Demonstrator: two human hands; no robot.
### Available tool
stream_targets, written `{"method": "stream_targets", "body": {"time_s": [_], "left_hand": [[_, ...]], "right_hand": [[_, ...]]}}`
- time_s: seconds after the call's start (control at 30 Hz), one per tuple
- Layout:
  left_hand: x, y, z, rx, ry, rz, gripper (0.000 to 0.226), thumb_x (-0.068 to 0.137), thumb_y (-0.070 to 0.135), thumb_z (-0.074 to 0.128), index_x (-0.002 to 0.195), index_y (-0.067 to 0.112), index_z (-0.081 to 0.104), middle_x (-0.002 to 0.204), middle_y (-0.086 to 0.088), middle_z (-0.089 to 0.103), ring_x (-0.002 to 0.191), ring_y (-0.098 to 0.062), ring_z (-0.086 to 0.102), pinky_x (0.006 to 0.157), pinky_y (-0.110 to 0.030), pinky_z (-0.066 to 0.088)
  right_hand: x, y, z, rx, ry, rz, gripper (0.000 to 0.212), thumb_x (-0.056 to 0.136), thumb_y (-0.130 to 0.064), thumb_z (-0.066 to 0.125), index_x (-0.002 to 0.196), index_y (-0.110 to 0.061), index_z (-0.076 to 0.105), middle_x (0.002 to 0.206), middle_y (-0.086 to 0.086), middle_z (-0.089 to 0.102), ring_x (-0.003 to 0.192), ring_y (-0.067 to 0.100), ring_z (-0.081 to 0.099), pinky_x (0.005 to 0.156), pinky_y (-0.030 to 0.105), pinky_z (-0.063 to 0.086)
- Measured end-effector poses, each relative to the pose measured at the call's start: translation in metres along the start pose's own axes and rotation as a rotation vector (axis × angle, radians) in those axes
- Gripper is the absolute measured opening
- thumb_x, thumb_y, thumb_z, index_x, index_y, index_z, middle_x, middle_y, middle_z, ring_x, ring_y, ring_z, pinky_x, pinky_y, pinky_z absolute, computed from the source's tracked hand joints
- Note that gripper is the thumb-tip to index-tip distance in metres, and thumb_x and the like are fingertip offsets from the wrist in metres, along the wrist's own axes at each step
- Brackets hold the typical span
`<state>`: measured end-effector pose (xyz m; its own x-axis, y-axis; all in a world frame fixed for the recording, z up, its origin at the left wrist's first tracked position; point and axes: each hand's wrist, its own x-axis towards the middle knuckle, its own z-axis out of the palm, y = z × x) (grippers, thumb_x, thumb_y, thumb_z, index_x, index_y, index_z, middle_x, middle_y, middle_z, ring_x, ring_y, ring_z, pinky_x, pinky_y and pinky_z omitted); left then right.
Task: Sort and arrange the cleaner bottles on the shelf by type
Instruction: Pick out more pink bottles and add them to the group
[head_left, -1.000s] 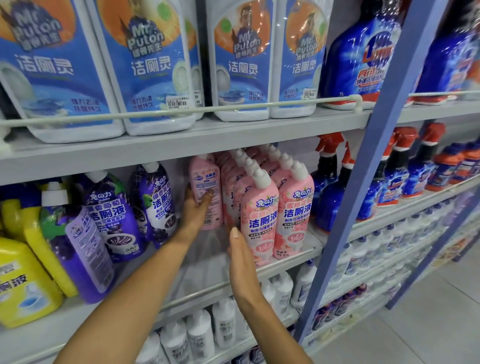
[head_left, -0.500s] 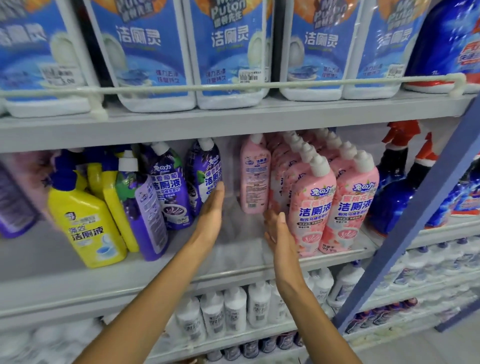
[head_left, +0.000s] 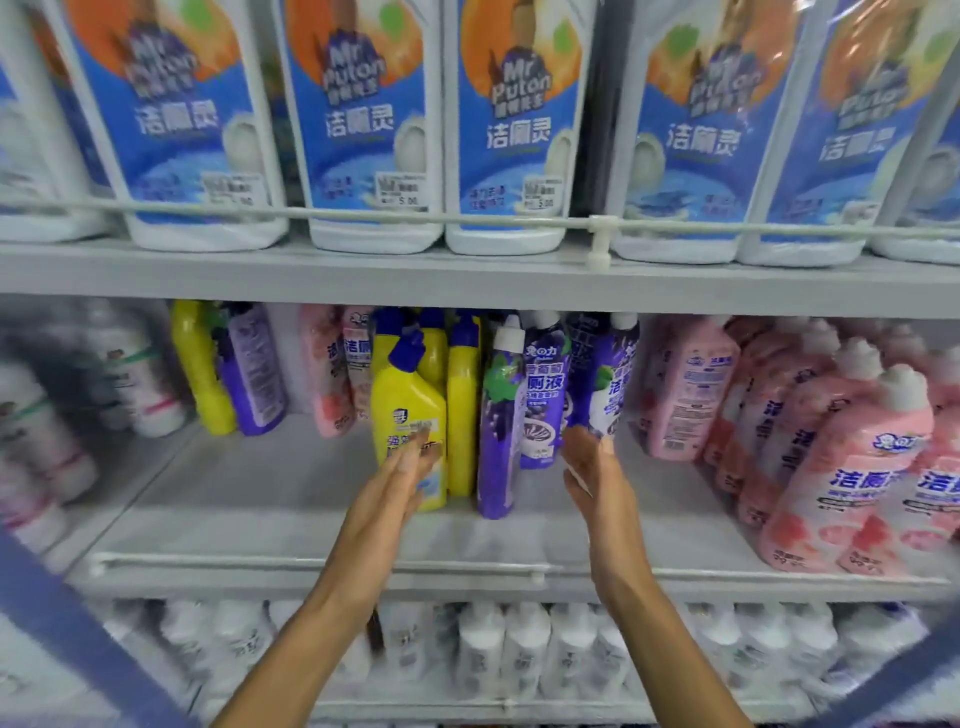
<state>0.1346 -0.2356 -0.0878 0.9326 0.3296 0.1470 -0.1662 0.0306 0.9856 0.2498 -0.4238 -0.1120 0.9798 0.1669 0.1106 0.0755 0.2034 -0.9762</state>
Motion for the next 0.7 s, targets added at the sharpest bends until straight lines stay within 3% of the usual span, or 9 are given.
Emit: {"method": "stream_targets", "body": {"time_s": [0.07, 0.13, 0.23, 0.3, 0.37, 0.43, 0.53, 0.6, 0.7], "left_hand": [[0.004, 0.009, -0.03, -0.01, 0.072, 0.042, 0.067, 0.091, 0.069, 0.056, 0.142, 0.026, 0.056, 0.137, 0.01, 0.066, 0.131, -0.003, 0.057, 0.11, -0.029, 0.041], [0.019, 0.013, -0.051, -0.036, 0.209, 0.101, 0.046, 0.097, 0.047, 0.057, 0.134, 0.02, 0.061, 0.129, 0.005, 0.071, 0.123, -0.003, 0.063, 0.104, -0.025, 0.047], [0.053, 0.009, -0.065, 0.034, 0.243, 0.138, 0.033, 0.097, 0.015, 0.066, 0.128, 0.01, 0.059, 0.114, 0.006, 0.072, 0.101, 0.0, 0.069, 0.083, -0.011, 0.051], [0.075, -0.005, -0.065, 0.121, 0.157, 0.094, 0.048, 0.085, 0.025, 0.082, 0.126, 0.014, 0.06, 0.114, 0.001, 0.073, 0.102, -0.012, 0.071, 0.082, -0.019, 0.056], [0.086, -0.019, -0.063, 0.221, 0.163, 0.067, 0.068, 0.066, 0.05, 0.086, 0.124, 0.025, 0.06, 0.117, -0.001, 0.072, 0.105, -0.017, 0.071, 0.087, -0.034, 0.06], [0.09, -0.028, -0.059, 0.283, 0.229, 0.082, 0.071, 0.06, 0.059, 0.084, 0.119, 0.027, 0.061, 0.114, 0.001, 0.071, 0.1, -0.016, 0.071, 0.086, -0.041, 0.06], [0.09, -0.033, -0.054, 0.375, 0.32, 0.104, 0.069, 0.056, 0.071, 0.079, 0.105, 0.025, 0.06, 0.102, 0.001, 0.069, 0.091, -0.021, 0.069, 0.079, -0.044, 0.058], [0.09, -0.039, -0.052, 0.413, 0.274, 0.061, 0.071, 0.053, 0.073, 0.077, 0.105, 0.027, 0.061, 0.101, 0.003, 0.072, 0.092, -0.022, 0.07, 0.08, -0.043, 0.058], [0.089, -0.045, -0.054, 0.441, 0.179, -0.009, 0.076, 0.049, 0.072, 0.076, 0.11, 0.028, 0.065, 0.103, 0.003, 0.075, 0.093, -0.021, 0.071, 0.082, -0.043, 0.06]], "right_hand": [[0.006, -0.006, 0.025, -0.03, 0.012, -0.038, 0.06, 0.099, -0.063, 0.044, 0.143, -0.024, 0.057, 0.143, -0.007, 0.062, 0.133, 0.006, 0.056, 0.121, 0.038, 0.037], [0.014, -0.011, 0.046, -0.079, 0.06, -0.092, 0.069, 0.091, -0.069, 0.05, 0.144, -0.025, 0.057, 0.146, -0.007, 0.059, 0.136, 0.007, 0.053, 0.12, 0.034, 0.037], [0.024, -0.014, 0.078, -0.186, 0.106, -0.151, 0.061, 0.099, -0.051, 0.06, 0.15, -0.019, 0.051, 0.143, -0.008, 0.059, 0.128, 0.006, 0.055, 0.112, 0.026, 0.04], [0.027, -0.008, 0.092, -0.232, 0.134, -0.182, 0.051, 0.094, -0.047, 0.07, 0.14, -0.027, 0.058, 0.128, -0.014, 0.069, 0.116, 0.004, 0.064, 0.109, 0.032, 0.048], [0.025, 0.001, 0.101, -0.296, 0.146, -0.216, 0.044, 0.093, -0.038, 0.076, 0.133, -0.029, 0.06, 0.121, -0.013, 0.073, 0.112, 0.0, 0.067, 0.102, 0.023, 0.051], [0.024, 0.007, 0.106, -0.346, 0.187, -0.259, 0.05, 0.093, -0.03, 0.077, 0.138, -0.023, 0.056, 0.126, -0.008, 0.071, 0.117, 0.001, 0.065, 0.1, 0.016, 0.049], [0.026, 0.009, 0.106, -0.405, 0.202, -0.261, 0.052, 0.094, -0.02, 0.076, 0.14, -0.015, 0.054, 0.127, -0.001, 0.07, 0.116, 0.008, 0.065, 0.094, 0.007, 0.047], [0.026, 0.01, 0.104, -0.434, 0.202, -0.223, 0.049, 0.094, -0.017, 0.075, 0.138, -0.015, 0.055, 0.124, 0.0, 0.071, 0.111, 0.011, 0.066, 0.086, 0.001, 0.045], [0.024, 0.011, 0.098, -0.478, 0.212, -0.177, 0.04, 0.091, -0.015, 0.074, 0.129, -0.015, 0.059, 0.11, -0.003, 0.073, 0.092, -0.001, 0.066, 0.074, -0.001, 0.043]]}}
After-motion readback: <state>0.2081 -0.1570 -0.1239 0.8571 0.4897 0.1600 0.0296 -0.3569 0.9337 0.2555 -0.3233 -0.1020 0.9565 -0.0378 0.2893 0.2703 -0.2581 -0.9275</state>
